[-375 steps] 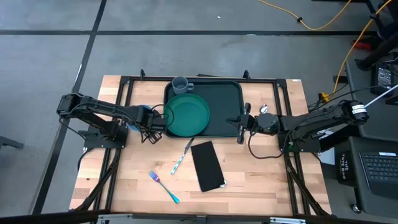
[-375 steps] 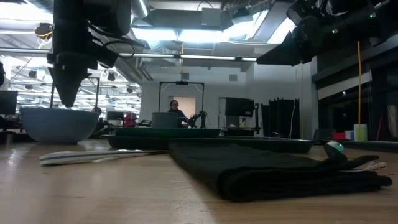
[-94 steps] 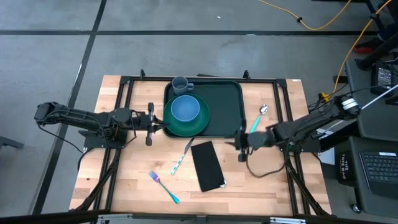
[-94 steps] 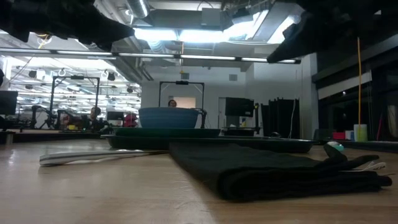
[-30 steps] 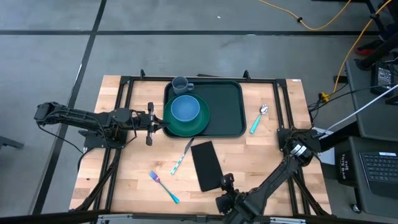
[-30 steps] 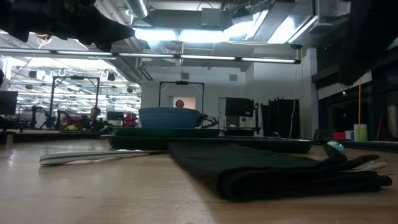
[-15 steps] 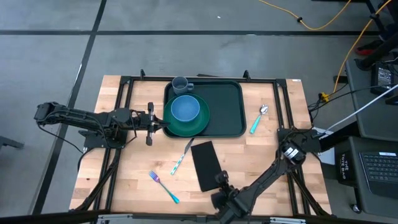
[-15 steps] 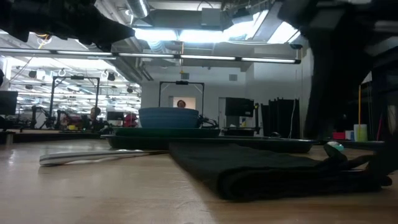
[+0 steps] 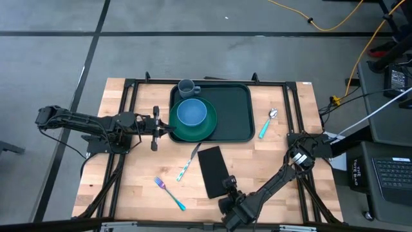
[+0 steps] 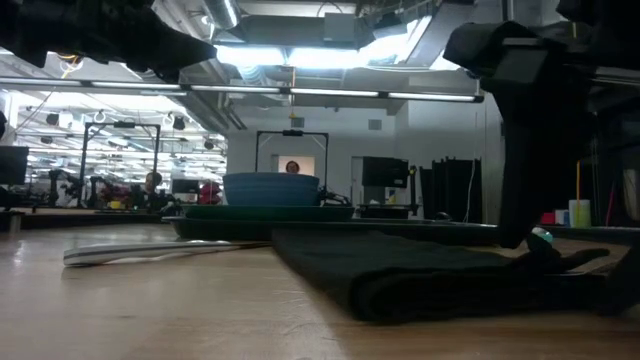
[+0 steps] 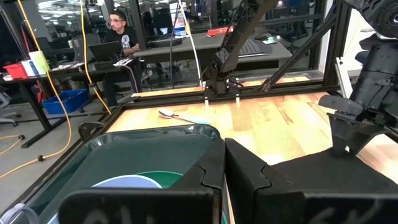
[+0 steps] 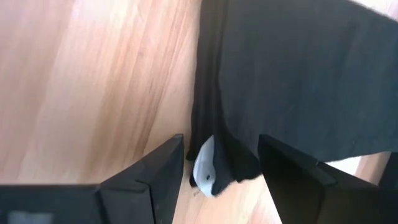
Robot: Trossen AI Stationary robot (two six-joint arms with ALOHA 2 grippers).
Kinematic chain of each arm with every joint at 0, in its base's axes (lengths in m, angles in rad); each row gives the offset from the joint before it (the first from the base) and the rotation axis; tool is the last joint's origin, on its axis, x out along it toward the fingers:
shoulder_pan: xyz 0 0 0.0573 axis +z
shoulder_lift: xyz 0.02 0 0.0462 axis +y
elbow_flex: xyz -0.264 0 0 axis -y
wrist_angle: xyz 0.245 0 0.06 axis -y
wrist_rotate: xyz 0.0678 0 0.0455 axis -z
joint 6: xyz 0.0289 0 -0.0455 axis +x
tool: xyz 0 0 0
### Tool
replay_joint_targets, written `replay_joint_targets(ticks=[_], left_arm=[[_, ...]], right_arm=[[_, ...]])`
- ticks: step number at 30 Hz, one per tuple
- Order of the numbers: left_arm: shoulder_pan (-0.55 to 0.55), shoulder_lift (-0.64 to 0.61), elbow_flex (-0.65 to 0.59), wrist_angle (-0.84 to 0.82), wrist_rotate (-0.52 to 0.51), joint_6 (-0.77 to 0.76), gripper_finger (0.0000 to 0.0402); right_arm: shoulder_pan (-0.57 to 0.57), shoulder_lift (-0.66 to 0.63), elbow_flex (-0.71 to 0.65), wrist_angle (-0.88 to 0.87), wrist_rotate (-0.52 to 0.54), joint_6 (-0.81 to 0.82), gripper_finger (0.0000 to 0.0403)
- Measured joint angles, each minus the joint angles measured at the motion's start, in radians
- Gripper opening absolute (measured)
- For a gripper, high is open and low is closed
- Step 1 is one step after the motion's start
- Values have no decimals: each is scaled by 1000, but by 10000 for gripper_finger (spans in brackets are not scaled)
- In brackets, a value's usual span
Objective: Set up tray
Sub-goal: Put the napkin on the tray
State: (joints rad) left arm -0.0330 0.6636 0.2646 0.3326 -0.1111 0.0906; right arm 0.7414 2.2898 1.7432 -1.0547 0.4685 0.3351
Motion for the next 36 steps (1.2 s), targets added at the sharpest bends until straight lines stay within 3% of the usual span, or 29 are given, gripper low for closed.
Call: replay_joint_targets(ticks=[29,36], left_arm=[[0,0,0,0,1,0,4],[0,0,0,0,1,0,4]], right_arm=[[-67,39,5,13,-84,-113,211],[-87,39,4,27,-141,-109,172]])
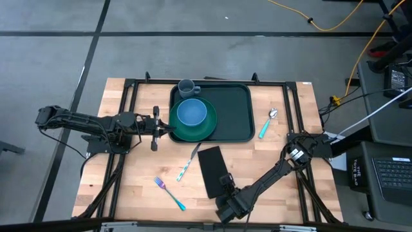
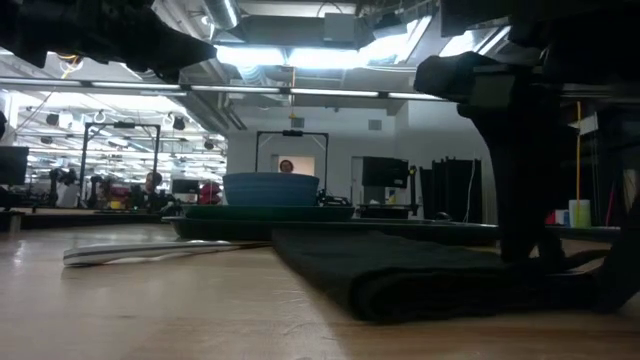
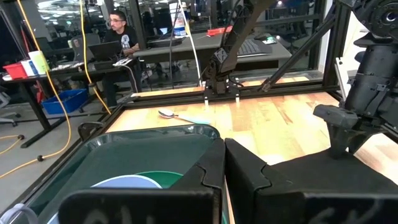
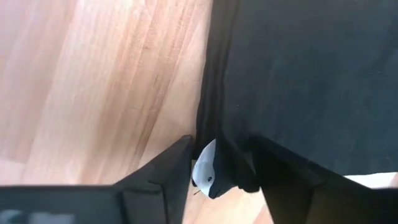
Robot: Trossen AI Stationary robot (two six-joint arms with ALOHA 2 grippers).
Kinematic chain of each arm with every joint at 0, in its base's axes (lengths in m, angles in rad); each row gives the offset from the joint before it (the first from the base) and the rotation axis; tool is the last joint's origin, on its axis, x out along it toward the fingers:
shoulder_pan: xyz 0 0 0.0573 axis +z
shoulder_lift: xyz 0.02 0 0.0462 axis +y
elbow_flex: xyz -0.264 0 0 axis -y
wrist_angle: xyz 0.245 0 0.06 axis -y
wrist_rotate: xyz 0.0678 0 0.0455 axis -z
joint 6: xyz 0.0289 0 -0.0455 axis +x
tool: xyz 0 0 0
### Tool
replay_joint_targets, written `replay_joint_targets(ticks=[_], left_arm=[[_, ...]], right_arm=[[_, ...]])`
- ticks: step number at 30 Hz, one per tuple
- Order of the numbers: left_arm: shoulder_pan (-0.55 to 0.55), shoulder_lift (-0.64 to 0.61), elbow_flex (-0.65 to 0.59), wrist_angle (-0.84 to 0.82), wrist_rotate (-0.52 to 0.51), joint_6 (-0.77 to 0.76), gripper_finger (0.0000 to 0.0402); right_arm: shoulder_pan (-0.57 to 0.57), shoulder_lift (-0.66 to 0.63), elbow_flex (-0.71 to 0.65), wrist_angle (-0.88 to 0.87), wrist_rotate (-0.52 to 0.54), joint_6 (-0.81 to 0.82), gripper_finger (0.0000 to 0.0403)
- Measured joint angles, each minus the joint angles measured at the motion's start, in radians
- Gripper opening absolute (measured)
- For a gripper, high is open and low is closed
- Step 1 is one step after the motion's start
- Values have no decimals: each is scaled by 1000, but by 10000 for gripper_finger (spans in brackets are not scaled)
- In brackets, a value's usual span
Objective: Set up tray
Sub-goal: Put the napkin on the tray
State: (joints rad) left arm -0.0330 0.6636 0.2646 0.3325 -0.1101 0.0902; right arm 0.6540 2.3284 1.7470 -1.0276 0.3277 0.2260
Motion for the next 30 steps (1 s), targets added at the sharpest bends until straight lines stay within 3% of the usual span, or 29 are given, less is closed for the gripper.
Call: replay_joint_targets(ticks=[6,17,30], left_arm=[[0,0,0,0,0,0,4],[0,0,0,0,0,-1,5],[0,0,0,0,0,-2,4]], right_arm=[[-10,-1,-2,16,-36,4,106],[-14,0,-4,47,0,55,17],[0,8,28,6,57,109,15]])
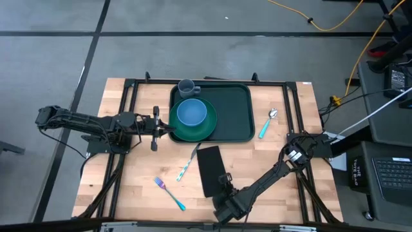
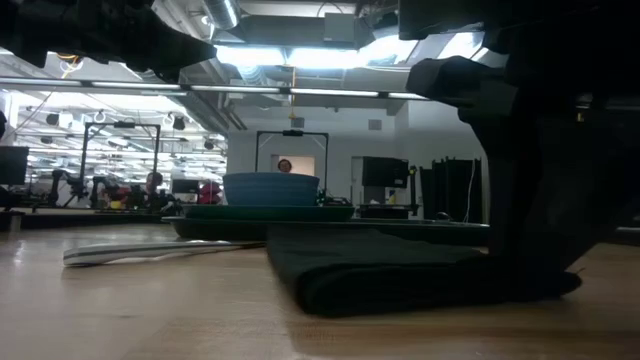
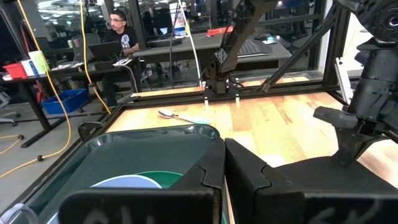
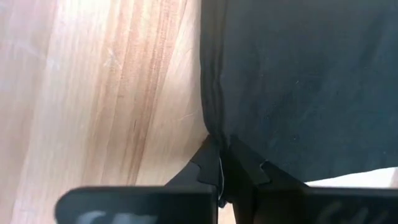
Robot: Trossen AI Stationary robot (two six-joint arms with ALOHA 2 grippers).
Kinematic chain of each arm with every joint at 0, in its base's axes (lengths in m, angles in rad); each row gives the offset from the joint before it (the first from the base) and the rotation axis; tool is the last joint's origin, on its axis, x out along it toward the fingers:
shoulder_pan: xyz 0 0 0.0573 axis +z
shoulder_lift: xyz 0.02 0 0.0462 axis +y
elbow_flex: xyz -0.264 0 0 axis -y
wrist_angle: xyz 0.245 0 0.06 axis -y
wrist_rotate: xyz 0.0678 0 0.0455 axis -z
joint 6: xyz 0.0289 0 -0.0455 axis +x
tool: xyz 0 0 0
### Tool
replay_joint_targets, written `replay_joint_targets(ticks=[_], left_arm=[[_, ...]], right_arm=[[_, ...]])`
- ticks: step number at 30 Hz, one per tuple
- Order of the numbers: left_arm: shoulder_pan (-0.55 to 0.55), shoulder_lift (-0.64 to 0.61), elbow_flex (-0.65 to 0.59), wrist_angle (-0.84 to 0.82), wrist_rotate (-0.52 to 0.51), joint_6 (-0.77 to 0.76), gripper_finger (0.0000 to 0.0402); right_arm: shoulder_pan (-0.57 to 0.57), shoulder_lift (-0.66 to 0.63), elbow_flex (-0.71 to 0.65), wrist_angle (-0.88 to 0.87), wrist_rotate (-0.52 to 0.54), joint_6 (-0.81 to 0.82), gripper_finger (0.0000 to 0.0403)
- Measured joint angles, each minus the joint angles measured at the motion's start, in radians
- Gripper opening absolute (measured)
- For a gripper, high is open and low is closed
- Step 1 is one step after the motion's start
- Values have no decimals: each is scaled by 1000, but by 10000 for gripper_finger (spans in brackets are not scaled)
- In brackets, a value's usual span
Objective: Set up tray
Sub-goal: Put the napkin on the tray
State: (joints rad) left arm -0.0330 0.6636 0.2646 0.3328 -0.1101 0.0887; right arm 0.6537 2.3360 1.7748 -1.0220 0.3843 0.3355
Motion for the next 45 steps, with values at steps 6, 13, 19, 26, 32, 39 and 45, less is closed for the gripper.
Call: replay_joint_targets(ticks=[6,13,19,26,32,39,45], left_arm=[[0,0,0,0,0,1,4],[0,0,0,0,0,2,8],[0,0,0,0,0,2,4],[0,0,0,0,0,2,4],[0,0,0,0,0,2,4],[0,0,0,0,0,3,8],[0,0,0,0,0,3,6]], right_arm=[[0,16,83,-155,38,-28,15],[-1,12,150,-286,53,-28,15],[0,7,250,-402,77,-43,15],[12,5,374,-553,191,-29,15],[17,-72,394,-549,233,-24,15],[17,-154,394,-550,278,-12,15],[18,-207,393,-549,297,-57,15]])
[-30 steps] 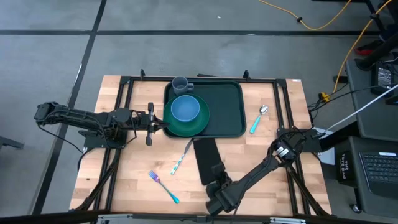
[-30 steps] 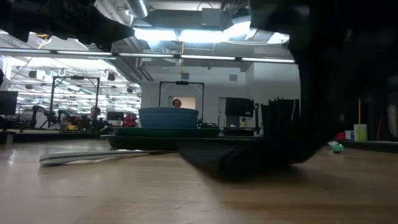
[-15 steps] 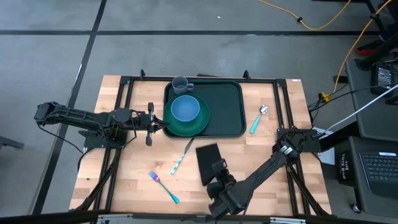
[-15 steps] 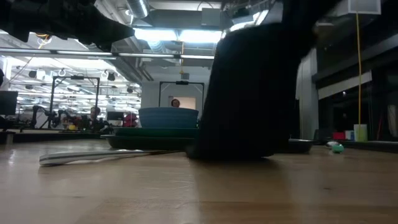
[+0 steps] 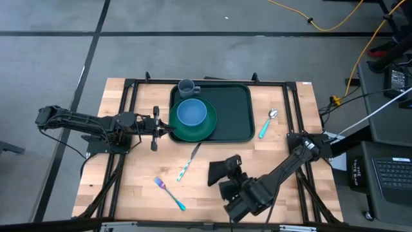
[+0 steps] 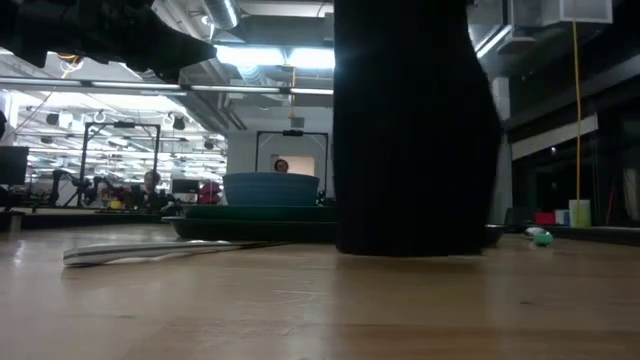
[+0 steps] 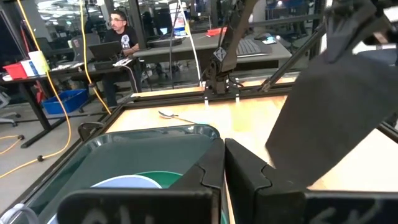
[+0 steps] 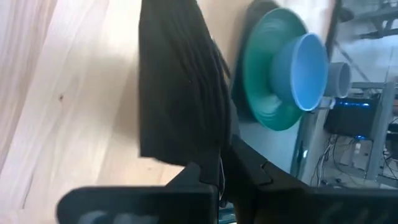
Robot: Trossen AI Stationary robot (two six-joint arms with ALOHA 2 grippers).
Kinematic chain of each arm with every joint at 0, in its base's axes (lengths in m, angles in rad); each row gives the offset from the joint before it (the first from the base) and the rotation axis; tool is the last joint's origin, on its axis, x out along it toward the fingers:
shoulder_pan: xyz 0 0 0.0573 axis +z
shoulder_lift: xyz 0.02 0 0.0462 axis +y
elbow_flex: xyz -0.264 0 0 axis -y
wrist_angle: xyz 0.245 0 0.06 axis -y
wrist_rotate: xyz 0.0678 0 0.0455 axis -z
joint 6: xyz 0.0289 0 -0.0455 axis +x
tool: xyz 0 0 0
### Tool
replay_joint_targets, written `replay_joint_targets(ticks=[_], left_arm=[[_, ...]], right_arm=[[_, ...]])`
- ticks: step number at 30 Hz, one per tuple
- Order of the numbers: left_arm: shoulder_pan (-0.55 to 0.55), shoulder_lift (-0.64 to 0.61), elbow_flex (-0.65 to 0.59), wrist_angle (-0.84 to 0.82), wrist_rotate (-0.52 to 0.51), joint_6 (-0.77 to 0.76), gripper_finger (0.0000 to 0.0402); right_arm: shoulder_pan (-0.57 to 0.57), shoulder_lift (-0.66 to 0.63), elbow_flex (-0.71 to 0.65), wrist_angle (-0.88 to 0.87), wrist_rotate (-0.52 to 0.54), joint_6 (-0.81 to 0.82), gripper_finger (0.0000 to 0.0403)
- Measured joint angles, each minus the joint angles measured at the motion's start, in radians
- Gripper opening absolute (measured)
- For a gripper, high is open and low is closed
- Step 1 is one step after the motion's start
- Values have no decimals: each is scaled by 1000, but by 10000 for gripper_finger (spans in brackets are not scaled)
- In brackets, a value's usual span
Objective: Set up tray
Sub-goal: Put the napkin on the tray
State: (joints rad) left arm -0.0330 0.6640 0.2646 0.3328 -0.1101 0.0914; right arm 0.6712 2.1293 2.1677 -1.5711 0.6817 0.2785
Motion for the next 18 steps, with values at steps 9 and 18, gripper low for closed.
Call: replay_joint_targets(ticks=[9,18], left_arm=[[0,0,0,0,0,0,4],[0,0,0,0,0,0,4]], right_arm=[[-6,-123,0,0,45,-51,15],[-62,-344,-180,-1,57,-48,15]])
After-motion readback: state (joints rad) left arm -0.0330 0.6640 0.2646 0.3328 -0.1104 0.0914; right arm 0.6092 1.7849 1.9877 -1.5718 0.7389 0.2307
